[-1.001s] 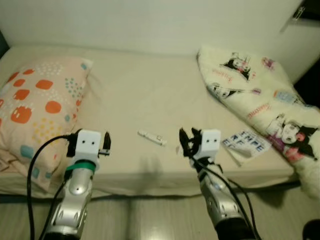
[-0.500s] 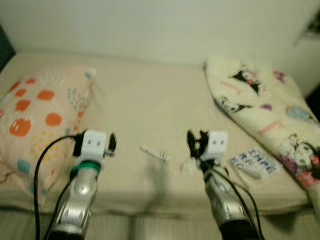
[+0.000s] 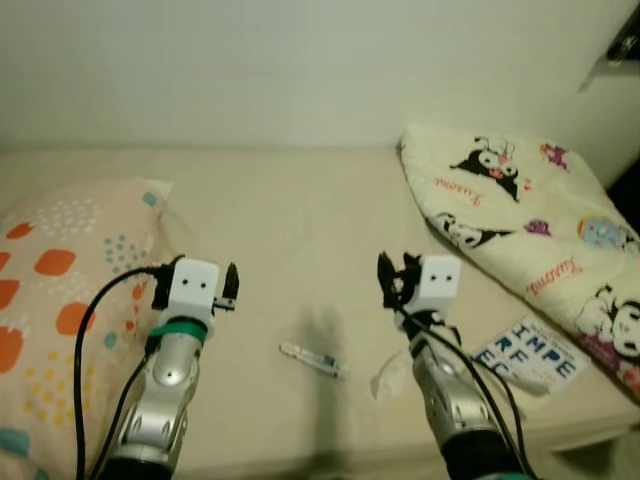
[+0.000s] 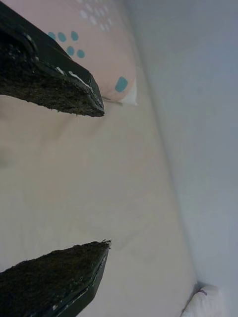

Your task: Clean up the room

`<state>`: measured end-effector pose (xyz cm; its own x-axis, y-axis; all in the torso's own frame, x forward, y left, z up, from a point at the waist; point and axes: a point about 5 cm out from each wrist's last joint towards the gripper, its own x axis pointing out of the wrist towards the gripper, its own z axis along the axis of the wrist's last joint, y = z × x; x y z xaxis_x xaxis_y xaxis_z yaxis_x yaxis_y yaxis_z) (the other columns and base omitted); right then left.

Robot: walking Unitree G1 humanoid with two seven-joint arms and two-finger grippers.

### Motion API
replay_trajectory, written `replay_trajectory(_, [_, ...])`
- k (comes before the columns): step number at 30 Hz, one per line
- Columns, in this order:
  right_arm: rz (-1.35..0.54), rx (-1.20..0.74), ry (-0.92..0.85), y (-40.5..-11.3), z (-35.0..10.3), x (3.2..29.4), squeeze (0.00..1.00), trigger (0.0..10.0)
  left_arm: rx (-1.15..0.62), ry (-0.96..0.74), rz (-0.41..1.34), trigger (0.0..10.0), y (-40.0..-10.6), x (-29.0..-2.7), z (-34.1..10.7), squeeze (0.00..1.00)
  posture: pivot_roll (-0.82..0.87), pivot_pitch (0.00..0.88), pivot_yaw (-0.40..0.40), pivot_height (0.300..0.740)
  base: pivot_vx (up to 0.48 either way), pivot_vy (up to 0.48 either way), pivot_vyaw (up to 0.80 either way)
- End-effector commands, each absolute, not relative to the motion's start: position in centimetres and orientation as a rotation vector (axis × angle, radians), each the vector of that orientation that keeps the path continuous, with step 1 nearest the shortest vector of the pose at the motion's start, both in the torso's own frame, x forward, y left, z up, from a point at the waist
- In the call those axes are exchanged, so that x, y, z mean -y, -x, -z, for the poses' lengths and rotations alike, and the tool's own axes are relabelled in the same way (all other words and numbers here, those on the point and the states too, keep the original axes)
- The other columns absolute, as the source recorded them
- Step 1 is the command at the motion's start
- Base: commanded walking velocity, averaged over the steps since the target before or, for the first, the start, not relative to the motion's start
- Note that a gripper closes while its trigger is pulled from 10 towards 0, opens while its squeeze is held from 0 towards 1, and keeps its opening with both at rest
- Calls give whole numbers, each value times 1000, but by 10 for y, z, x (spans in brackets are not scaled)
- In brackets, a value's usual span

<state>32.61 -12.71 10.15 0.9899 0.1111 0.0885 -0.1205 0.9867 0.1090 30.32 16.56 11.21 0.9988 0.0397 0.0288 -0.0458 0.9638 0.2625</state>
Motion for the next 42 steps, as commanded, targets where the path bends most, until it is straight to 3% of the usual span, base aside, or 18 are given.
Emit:
replay_trajectory(1, [-108, 62, -119, -324, -96, 128, 0, 10000, -7, -276, -29, 10000, -300, -165, -104, 0, 120, 19, -31, 740, 0, 0, 0])
replay_trajectory(4, [-111, 62, -116, -324, -95, 128, 0, 10000, -38, -269, 37, 10000, -300, -160, -100, 0, 120, 18, -32, 740, 0, 0, 0])
replay_trajectory(6, [-119, 55, -106, -325, -95, 127, 0, 10000, -90, -278, 186, 10000, -296, -151, -89, 0, 120, 23, -39, 740, 0, 0, 0])
replay_trajectory(13, [-138, 22, -85, -321, -88, 127, 0, 10000, -127, -320, 320, 10000, -289, -148, -80, 0, 117, 37, -45, 740, 0, 0, 0])
replay_trajectory(22, [-140, 12, -79, -320, -86, 128, 0, 10000, -144, -228, 214, 10000, -291, -152, -78, 0, 113, 44, -47, 740, 0, 0, 0])
replay_trajectory(42, [-137, 10, -74, -320, -86, 129, 0, 10000, -135, -184, 173, 10000, -294, -155, -80, 0, 110, 40, -47, 740, -369, 0, 0])
